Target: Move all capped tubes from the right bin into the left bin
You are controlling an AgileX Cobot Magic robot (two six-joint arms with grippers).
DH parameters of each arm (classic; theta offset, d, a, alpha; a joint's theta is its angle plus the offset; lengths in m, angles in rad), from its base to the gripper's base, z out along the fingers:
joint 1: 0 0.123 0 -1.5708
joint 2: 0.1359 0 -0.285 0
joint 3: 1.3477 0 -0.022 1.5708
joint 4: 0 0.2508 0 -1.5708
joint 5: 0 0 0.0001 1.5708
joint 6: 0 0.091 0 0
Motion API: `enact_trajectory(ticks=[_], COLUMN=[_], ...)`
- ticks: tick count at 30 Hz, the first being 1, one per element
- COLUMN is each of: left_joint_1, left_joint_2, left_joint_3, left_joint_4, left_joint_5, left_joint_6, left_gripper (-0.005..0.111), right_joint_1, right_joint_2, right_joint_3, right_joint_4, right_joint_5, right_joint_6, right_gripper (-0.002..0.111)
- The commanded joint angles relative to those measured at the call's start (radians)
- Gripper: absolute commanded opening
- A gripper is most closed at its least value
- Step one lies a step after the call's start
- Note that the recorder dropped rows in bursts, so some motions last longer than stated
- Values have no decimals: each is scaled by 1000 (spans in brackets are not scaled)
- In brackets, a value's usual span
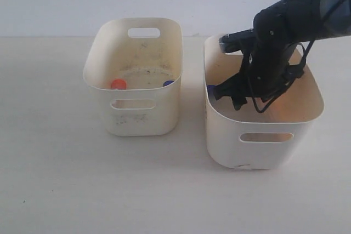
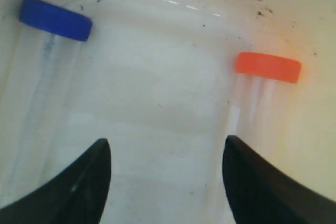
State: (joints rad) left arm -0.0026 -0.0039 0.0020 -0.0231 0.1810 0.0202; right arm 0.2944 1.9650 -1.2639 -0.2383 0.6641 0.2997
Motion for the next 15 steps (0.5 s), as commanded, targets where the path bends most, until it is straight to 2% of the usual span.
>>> enact_trajectory(ticks=[1, 6, 15], left_joint_1=[-7, -7, -7], left_joint_2=[4, 4, 4], left_joint_3=[-2, -2, -2], left_joint_4=[-3, -3, -3], left_joint_5=[-7, -7, -7], left_joint_6=[-4, -4, -4], left_gripper=[4, 4, 4], right_joint_1=[-4, -4, -4], right_joint_2=[0, 0, 0], right_joint_3=[8, 6, 6], right_joint_4=[-91, -91, -149], right_joint_5=[60, 110, 205], right_joint_6=[59, 91, 212], right_gripper=[60, 70, 70])
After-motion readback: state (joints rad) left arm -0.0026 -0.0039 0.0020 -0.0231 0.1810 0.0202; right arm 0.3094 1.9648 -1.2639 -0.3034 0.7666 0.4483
